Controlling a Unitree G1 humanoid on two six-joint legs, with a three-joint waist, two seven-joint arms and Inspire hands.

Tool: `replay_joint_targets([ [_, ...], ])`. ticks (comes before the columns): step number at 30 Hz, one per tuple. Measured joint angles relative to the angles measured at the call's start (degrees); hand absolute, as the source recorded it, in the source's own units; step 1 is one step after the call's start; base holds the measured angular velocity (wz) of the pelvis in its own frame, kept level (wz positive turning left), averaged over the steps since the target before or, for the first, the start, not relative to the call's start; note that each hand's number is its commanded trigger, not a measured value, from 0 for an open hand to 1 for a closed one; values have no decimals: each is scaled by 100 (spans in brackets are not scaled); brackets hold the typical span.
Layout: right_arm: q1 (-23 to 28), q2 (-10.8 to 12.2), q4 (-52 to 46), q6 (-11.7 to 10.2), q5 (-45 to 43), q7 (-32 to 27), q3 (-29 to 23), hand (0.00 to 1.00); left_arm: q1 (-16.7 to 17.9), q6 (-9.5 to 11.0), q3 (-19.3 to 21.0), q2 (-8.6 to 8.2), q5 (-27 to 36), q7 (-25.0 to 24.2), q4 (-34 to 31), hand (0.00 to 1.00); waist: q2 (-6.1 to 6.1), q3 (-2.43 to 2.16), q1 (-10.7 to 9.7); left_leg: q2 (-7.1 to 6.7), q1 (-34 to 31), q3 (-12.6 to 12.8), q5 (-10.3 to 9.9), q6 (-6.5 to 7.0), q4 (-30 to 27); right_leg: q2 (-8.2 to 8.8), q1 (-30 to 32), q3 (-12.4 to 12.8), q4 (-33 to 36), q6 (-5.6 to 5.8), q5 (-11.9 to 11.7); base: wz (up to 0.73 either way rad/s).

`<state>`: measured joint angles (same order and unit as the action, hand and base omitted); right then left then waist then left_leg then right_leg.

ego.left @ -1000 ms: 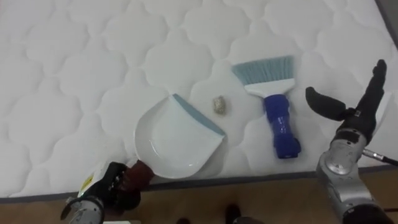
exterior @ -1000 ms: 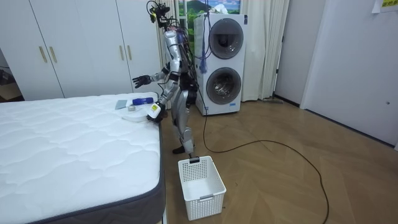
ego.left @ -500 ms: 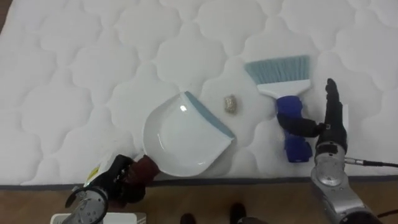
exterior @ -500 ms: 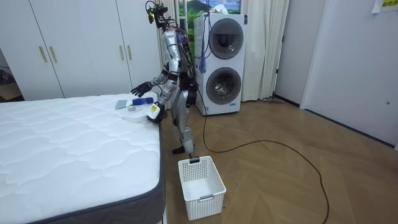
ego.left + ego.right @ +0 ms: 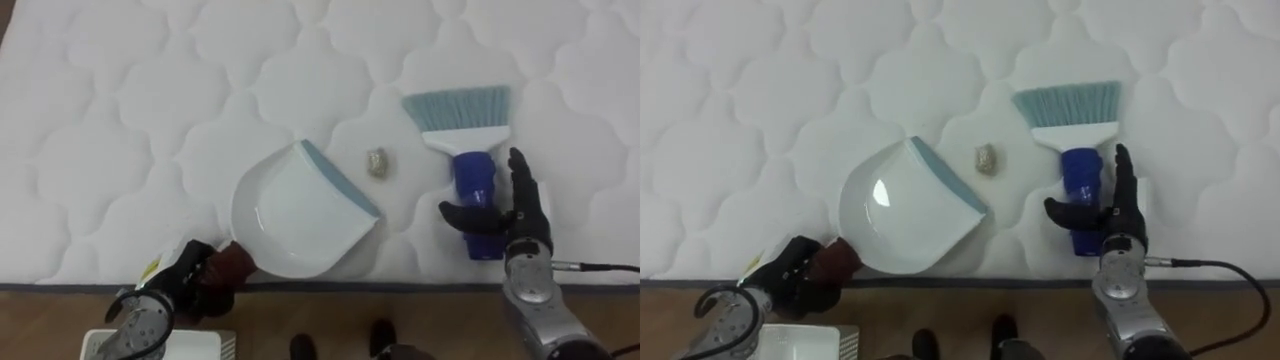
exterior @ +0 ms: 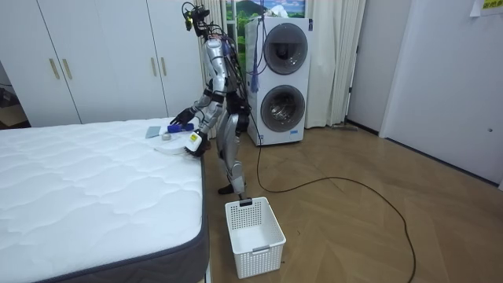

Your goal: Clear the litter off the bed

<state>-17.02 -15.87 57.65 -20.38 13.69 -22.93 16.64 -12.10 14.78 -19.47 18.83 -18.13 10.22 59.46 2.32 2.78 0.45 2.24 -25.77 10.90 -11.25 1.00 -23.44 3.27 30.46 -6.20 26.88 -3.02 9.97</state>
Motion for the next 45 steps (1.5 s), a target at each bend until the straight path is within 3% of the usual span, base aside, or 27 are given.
replay_joint_targets([
  [4, -34, -8, 82, 7, -2, 63, -3, 0, -14, -7, 7, 0, -1, -6, -29, 100, 0, 49, 4, -6, -1, -1, 0, 0, 1, 10, 0, -11, 8, 1, 11, 0],
  [15, -371, -21, 917, 53, -309, 253, -3, 0, -79, -57, -30, 0, -2, -2, 9, 100, 0, 49, 7, -4, -4, -9, 0, 1, -26, 29, -61, -105, -2, 7, 18, 4],
  [20, -470, -52, 1131, 234, -543, 314, -3, 0, -80, -114, -113, -1, -1, -1, 30, 100, -12, 56, 15, -14, 33, -11, 14, 24, -35, 72, -143, -186, -5, 18, 41, 11],
  [21, -490, -65, 1137, 299, -618, 318, -3, 13, -64, -143, -113, -1, 1, -6, 32, 100, -12, 57, 25, -16, 31, -14, 15, 26, -42, 76, -146, -190, -3, 19, 41, 5],
  [22, -496, -74, 1146, 325, -664, 321, -3, 66, -59, -160, -111, -1, 0, -15, 31, 100, -12, 57, 49, -16, 29, -15, 15, 26, -46, 78, -148, -195, -1, 19, 40, 0],
  [23, -488, -108, 1154, 375, -751, 341, -3, 100, -70, -186, -109, -1, -2, -61, 28, 100, -13, 57, 99, -14, 24, -16, 15, 26, -57, 79, -149, -199, 1, 19, 40, 0],
  [28, -507, -278, 1169, 480, -805, 353, -26, 100, -87, -270, -106, -1, -2, -124, 22, 100, -12, 57, 151, 4, -23, -22, 13, 28, -122, 82, -148, -249, 12, 17, 40, 4],
  [33, -736, -507, 1378, 723, -898, 290, -47, 100, -88, -372, -107, 0, -3, -198, 13, 100, -13, 57, 180, 6, -56, -76, 8, 32, -189, 81, -133, -274, 84, -3, 62, 3],
  [42, -865, -523, 1648, 1048, -998, 252, -99, 100, -83, -479, -117, -2, -6, -365, -158, 100, -12, 57, 301, 4, -100, -162, 5, 24, -211, 71, -132, -353, 83, -41, 81, 4],
  [45, -842, -518, 1680, 1048, -982, 253, -101, 100, -81, -481, -131, 4, -8, -370, -153, 100, -14, 56, 297, 0, -100, -163, 6, 24, -205, 90, -132, -354, 83, -28, 87, 0],
])
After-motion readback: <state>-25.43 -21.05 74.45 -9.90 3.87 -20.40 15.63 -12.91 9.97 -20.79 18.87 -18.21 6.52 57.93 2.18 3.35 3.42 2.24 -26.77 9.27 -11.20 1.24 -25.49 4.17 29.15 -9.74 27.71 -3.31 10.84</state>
